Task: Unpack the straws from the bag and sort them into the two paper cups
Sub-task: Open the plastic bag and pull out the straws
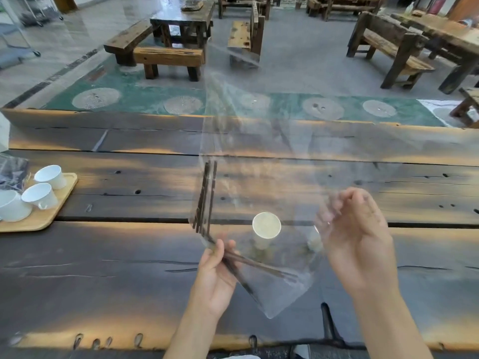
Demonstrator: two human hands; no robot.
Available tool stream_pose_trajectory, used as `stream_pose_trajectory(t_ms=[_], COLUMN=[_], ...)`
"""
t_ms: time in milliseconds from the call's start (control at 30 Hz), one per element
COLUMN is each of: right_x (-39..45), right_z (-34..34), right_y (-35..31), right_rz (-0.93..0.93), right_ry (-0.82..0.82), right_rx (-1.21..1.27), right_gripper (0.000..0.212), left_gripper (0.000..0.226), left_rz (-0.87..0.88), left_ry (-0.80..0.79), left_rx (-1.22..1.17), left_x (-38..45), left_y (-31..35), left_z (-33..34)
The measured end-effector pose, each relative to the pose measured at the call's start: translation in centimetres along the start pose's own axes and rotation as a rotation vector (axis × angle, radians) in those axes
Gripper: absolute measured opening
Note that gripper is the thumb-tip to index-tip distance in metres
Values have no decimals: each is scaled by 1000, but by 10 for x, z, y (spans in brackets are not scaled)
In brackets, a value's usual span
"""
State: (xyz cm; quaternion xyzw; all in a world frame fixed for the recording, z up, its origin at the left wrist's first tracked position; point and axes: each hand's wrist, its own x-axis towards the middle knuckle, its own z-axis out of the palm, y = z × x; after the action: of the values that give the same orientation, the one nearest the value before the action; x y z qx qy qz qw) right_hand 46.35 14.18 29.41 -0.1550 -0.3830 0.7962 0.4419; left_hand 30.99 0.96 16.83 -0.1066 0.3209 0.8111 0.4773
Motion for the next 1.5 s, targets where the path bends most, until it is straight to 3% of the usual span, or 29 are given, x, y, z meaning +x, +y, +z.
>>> stream_pose_trajectory(t_ms=[100, 167, 300, 367, 500, 633, 900, 1067, 1200, 1367, 1500], right_x=[2, 3, 8, 10, 18, 32, 47, 43, 44, 49, 52], right_z=[-22, -32, -34, -27, -10, -6, -19, -8, -11, -21, -22], right_y=[-21, -37, -71, -85, -98, -88, -57, -51, -41, -35, -37], right_rz=[-53, -121, -194, -152, -84, 47, 170, 258, 185, 187, 232], right_ry=[-51, -57, -82, -140, -239, -267, -59, -54, 20, 84, 90], right_rx=[-52, -135, -441, -640, -964, -1153, -1325, -1320, -1354, -1284, -1188], right_gripper=[28, 25, 30, 46, 33, 45, 40, 19, 12, 24, 11], left_gripper=[10, 10, 14, 11, 5, 19, 17, 14, 17, 14, 16], left_rz=[107, 157, 212, 225, 249, 252, 260, 274, 266, 276, 286], left_ry=[-22, -24, 6, 21, 15, 1, 25, 23, 37, 33, 37], left_rx=[43, 80, 178, 232, 325, 333, 343, 359, 362, 355, 342], left_x=[2, 3, 2, 1, -5, -8, -14, -13, -12, -13, -13], left_y=[17, 27, 40, 45, 52, 58, 67, 66, 65, 63, 64], left_z=[-9, -14, -16, -18, -20, -24, -31, -32, -33, -33, -33])
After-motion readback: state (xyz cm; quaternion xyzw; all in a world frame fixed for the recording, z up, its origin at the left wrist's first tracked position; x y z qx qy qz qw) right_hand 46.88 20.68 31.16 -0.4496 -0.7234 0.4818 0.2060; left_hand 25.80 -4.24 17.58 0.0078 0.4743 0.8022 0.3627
